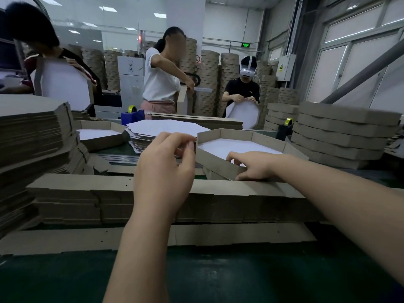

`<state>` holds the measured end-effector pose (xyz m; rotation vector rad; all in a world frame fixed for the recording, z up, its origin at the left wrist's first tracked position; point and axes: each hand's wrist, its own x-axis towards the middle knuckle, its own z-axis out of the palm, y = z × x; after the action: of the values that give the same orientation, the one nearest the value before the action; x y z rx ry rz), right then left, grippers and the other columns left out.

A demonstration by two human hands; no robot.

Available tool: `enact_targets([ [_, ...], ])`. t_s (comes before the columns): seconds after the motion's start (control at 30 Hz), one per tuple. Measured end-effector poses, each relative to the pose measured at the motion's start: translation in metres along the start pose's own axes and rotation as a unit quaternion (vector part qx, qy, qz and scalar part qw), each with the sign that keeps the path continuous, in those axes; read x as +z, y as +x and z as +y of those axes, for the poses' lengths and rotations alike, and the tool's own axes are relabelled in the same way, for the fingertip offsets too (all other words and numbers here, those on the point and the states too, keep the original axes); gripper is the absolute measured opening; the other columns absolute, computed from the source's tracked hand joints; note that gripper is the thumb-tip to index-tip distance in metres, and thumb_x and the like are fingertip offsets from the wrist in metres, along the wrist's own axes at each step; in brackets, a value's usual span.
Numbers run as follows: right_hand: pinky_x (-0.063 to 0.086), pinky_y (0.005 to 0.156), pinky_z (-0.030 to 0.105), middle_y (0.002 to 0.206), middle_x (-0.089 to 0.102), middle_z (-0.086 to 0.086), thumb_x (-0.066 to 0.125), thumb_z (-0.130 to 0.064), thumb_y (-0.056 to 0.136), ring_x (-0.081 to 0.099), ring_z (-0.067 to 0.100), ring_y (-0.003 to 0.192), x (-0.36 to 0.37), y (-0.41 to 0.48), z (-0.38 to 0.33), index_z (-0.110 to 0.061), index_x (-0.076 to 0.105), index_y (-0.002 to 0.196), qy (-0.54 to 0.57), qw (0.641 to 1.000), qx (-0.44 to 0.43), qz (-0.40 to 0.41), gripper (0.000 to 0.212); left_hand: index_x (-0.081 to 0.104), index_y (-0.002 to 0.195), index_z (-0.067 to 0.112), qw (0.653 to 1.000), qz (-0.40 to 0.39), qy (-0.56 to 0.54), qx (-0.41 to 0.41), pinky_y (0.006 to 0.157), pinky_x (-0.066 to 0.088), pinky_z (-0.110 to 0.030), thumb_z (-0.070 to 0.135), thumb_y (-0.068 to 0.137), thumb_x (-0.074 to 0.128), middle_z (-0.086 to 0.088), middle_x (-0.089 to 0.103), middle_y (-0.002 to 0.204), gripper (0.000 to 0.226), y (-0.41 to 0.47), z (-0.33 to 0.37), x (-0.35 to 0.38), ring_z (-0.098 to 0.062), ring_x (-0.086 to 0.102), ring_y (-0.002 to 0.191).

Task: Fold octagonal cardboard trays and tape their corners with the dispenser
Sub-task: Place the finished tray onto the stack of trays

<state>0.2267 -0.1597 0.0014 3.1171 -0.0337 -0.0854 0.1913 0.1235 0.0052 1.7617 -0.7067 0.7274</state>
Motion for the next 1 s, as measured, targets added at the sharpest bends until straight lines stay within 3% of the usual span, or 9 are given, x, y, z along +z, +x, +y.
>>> enact_targets([
  [0.37, 0.038, 0.079, 0.033, 0.125, 0.059, 0.000, 0.063, -0.041, 0.089, 0.051, 0.021, 0.101, -0.003, -0.013, 0.000, -0.031, 0.036, 0.131, -0.090, 0.993, 0.049, 0.058, 0.051, 0.070, 0.106, 0.017, 1.000, -0.008, 0.009, -0.008, 0.079, 0.055, -0.041, 0.017, 0.094, 0.058, 0.008, 0.062, 0.097, 0.017, 0.000, 0.000, -0.002, -0.009, 0.059, 0.087],
  [0.5, 0.041, 0.081, 0.035, 0.129, 0.058, 0.000, 0.061, -0.040, 0.091, 0.054, 0.024, 0.108, 0.006, -0.017, 0.003, -0.032, 0.035, 0.133, -0.081, 0.994, 0.063, 0.032, 0.050, 0.070, 0.106, 0.018, 1.000, -0.010, 0.004, -0.013, 0.079, 0.055, -0.041, 0.017, 0.094, 0.058, 0.009, 0.061, 0.096, 0.017, -0.001, 0.000, -0.002, -0.006, 0.059, 0.088],
  [0.63, 0.042, 0.087, 0.035, 0.128, 0.057, -0.002, 0.062, -0.038, 0.091, 0.049, 0.018, 0.099, 0.002, -0.017, -0.001, -0.032, 0.037, 0.132, -0.050, 0.997, 0.059, 0.023, 0.048, 0.070, 0.106, 0.019, 1.000, -0.008, 0.004, -0.014, 0.079, 0.055, -0.039, 0.017, 0.094, 0.058, 0.010, 0.061, 0.095, 0.017, 0.000, -0.001, -0.002, -0.002, 0.058, 0.087],
  [0.77, 0.040, 0.083, 0.033, 0.120, 0.060, -0.002, 0.063, -0.039, 0.091, 0.049, 0.018, 0.096, -0.001, -0.018, -0.003, -0.031, 0.039, 0.131, -0.044, 0.997, 0.061, 0.016, 0.048, 0.070, 0.106, 0.018, 1.000, -0.007, 0.004, -0.012, 0.078, 0.055, -0.040, 0.016, 0.094, 0.059, 0.009, 0.062, 0.096, 0.017, 0.000, -0.002, -0.002, -0.004, 0.059, 0.087],
  [0.9, 0.039, 0.077, 0.034, 0.117, 0.063, 0.000, 0.060, -0.040, 0.090, 0.055, 0.024, 0.103, -0.005, -0.012, -0.008, -0.029, 0.041, 0.130, -0.095, 0.989, 0.066, 0.089, 0.046, 0.070, 0.107, 0.018, 1.000, -0.009, 0.010, -0.013, 0.077, 0.055, -0.038, 0.017, 0.094, 0.059, 0.009, 0.062, 0.097, 0.017, 0.001, -0.002, -0.002, -0.003, 0.059, 0.086],
  [1.0, 0.036, 0.069, 0.033, 0.116, 0.063, 0.003, 0.057, -0.041, 0.088, 0.058, 0.027, 0.105, -0.012, -0.002, -0.023, -0.026, 0.048, 0.119, -0.117, 0.978, 0.072, 0.156, 0.036, 0.070, 0.108, 0.019, 1.000, -0.010, 0.012, -0.014, 0.076, 0.056, -0.034, 0.018, 0.094, 0.059, 0.009, 0.062, 0.097, 0.018, 0.001, -0.003, -0.003, -0.001, 0.059, 0.087],
])
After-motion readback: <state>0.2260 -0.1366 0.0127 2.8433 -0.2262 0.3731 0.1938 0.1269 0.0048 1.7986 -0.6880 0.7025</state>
